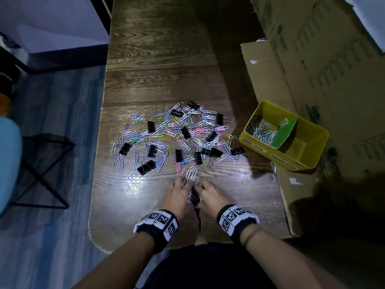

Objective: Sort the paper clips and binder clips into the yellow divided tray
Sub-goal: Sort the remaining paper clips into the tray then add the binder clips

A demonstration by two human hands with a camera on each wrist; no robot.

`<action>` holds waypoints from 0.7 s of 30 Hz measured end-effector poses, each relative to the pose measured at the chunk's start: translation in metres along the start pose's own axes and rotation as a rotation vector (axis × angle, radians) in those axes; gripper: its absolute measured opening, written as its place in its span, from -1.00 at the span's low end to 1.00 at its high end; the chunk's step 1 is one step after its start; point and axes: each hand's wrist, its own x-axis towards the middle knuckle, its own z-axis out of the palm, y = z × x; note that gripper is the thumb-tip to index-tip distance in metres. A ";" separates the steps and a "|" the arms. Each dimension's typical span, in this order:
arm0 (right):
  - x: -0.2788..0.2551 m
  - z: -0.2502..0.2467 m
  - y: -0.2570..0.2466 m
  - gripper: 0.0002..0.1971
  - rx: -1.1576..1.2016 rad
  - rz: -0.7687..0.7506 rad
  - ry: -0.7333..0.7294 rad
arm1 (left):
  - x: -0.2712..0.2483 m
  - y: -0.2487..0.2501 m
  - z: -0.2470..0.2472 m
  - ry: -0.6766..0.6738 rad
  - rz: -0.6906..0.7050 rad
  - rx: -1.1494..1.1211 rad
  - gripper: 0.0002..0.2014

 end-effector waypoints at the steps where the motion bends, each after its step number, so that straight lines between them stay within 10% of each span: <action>1: -0.001 -0.001 -0.001 -0.49 0.014 -0.021 0.014 | 0.000 0.002 -0.001 -0.002 0.010 0.000 -0.39; 21: 0.012 -0.009 0.006 -0.87 0.220 0.144 0.095 | 0.013 0.001 -0.017 -0.035 0.061 0.006 -0.74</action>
